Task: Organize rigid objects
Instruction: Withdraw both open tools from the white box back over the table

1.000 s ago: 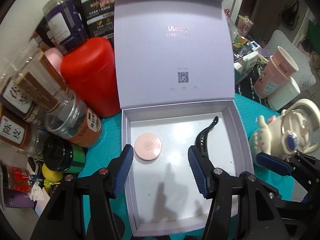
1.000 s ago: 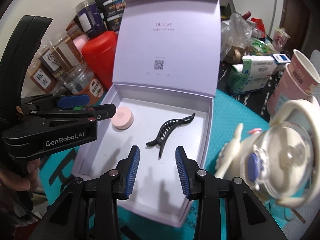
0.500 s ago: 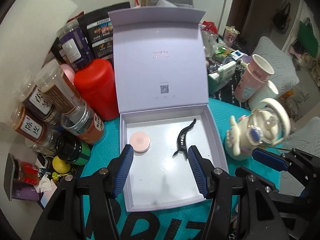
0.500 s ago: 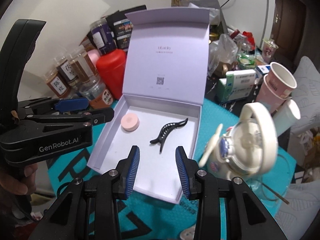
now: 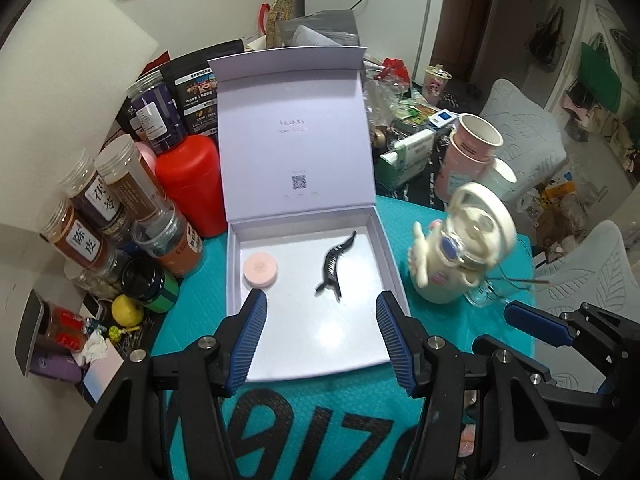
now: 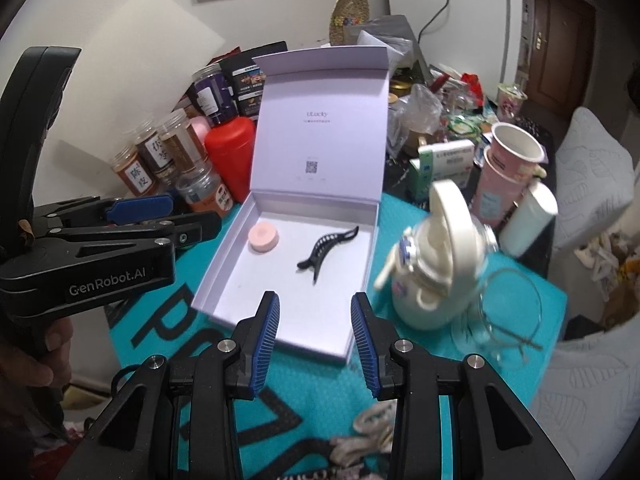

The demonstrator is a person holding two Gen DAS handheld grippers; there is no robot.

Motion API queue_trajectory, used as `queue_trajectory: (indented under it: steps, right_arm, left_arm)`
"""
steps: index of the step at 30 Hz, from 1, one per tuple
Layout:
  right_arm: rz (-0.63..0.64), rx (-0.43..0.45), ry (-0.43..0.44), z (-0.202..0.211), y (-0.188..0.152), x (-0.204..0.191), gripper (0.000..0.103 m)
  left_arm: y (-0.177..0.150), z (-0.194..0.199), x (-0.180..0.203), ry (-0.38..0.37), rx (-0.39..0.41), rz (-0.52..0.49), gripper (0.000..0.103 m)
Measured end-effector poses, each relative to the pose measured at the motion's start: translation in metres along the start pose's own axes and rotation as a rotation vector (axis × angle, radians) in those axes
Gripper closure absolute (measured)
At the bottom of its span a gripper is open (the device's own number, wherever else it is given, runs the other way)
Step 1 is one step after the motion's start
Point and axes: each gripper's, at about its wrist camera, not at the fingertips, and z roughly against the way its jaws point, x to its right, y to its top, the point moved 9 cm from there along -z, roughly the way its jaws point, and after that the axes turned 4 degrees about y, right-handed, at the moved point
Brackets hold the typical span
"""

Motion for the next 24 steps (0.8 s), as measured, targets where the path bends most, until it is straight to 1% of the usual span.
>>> queue_trajectory:
  steps: [6, 12, 20, 21, 24]
  right_arm:
    - [-0.008, -0.004, -0.003, 0.021, -0.032, 0.004, 0.066]
    - [-0.021, -0.023, -0.022, 0.033, -0.064, 0.011, 0.066]
    - [-0.062, -0.065, -0.053, 0.044, -0.11, 0.031, 0.066]
    - [-0.069, -0.071, -0.059, 0.045, -0.116, 0.034, 0.066]
    - [-0.095, -0.085, -0.053, 0.047, -0.131, 0.041, 0.066]
  left_arm:
    - [-0.027, 0.015, 0.02, -0.007, -0.009, -0.014, 0.047]
    - [-0.057, 0.021, 0.04, -0.03, -0.038, -0.022, 0.047]
    - [-0.098, 0.015, 0.065, -0.056, -0.103, -0.039, 0.047]
    - [-0.104, 0.013, 0.067, -0.051, -0.121, -0.066, 0.047]
    - [-0.119, 0.009, 0.075, -0.07, -0.146, -0.063, 0.047]
